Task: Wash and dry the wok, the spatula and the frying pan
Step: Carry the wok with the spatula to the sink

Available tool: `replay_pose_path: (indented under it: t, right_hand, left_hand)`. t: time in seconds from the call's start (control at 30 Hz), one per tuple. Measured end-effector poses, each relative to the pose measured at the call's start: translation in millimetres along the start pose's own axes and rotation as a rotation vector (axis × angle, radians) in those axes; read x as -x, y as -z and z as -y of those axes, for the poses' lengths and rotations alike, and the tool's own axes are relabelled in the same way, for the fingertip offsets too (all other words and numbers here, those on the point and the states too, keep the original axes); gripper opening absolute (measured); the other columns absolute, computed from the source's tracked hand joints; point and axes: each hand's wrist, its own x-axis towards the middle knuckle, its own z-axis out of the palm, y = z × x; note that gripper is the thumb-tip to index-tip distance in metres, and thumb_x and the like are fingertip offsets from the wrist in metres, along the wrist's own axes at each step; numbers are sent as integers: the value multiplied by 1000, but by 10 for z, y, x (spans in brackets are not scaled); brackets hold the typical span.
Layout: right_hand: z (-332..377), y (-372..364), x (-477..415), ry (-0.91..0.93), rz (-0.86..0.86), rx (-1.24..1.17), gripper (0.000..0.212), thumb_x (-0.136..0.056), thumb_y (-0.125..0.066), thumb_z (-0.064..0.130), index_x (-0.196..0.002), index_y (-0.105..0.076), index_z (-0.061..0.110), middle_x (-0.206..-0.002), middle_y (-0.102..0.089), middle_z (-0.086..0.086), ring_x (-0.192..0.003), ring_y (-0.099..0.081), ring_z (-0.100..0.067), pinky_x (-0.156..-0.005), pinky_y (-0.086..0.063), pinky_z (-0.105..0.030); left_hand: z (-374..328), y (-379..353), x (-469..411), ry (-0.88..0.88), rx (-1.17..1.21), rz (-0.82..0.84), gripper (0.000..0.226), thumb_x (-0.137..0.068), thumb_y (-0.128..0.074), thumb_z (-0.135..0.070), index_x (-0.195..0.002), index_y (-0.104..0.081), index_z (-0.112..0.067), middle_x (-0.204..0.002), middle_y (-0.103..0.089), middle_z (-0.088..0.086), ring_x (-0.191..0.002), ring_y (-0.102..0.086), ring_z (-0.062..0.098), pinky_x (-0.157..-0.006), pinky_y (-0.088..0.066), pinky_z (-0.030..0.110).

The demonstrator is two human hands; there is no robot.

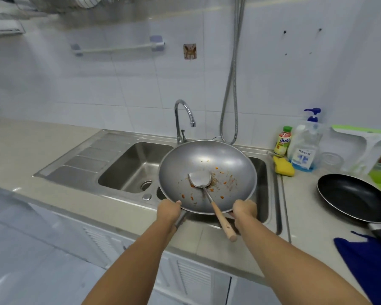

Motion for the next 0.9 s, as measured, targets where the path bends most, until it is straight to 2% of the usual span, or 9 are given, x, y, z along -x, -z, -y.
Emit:
replay_pose_path:
  t: [0.07,0.1,0.17,0.37,0.57,0.77,0.9]
  right_hand:
    - [45,-129,-166,-18,-8,17,32,-85,-46,0,-113,-61,6,-109,-67,-15,-91,-65,-35,-81,-58,-47]
    - [74,-193,-242,-35,-3,14,33,-85,-46,0,-114,-61,6,-110,-66,-15,-93,-65,-36,-82,-57,-48]
    - [115,-307,-380,-64,-14,2,35,-85,-46,-2,-117,-59,6,-112,-65,-15,-97,-64,-37,-83,-57,-49]
    - [140,-604,-734,-116,-45,44,34,-88,-48,1,-121,-57,5,-117,-64,-16,-101,-63,-35,-87,-55,-48]
    - [156,-695,-954,-153,-71,35,31,-91,-47,-1,-121,-53,5,-106,-60,-13,-85,-60,-28,-83,-57,-45]
    - [68,-777,-1089,-162,-122,38,31,-91,-49,2,-121,-53,7,-103,-60,-11,-78,-59,-25,-81,-58,-45]
    - [-38,-839,-1203,-137,-145,82,27,-87,-52,7,-114,-56,10,-111,-64,-14,-93,-63,-34,-82,-57,-49]
  left_hand:
    - [-230,41,76,-12,-36,-8,36,-93,-56,-26,-103,-65,7,-101,-68,20,-93,-64,35,-77,-48,32]
    - [-295,36,27,-5,-15,-3,35,-93,-56,-26,-102,-64,8,-99,-67,18,-91,-62,32,-74,-45,30]
    - [-372,-2,-144,16,20,3,34,-90,-58,-27,-96,-64,6,-94,-67,15,-86,-61,29,-75,-47,31]
    - [-484,-126,-601,52,-5,-2,22,-91,-60,-18,-93,-64,4,-92,-66,15,-88,-62,30,-72,-46,32]
    - [-510,-278,-854,33,-91,17,24,-93,-59,-23,-81,-55,-3,-78,-58,9,-75,-54,24,-69,-43,32]
    - [-390,-385,-1034,88,-60,29,25,-93,-59,-26,-83,-60,-3,-84,-63,13,-82,-61,29,-77,-52,38]
    - [-292,-443,-1045,111,6,36,22,-94,-58,-26,-83,-57,-6,-84,-62,11,-86,-61,30,-84,-53,43]
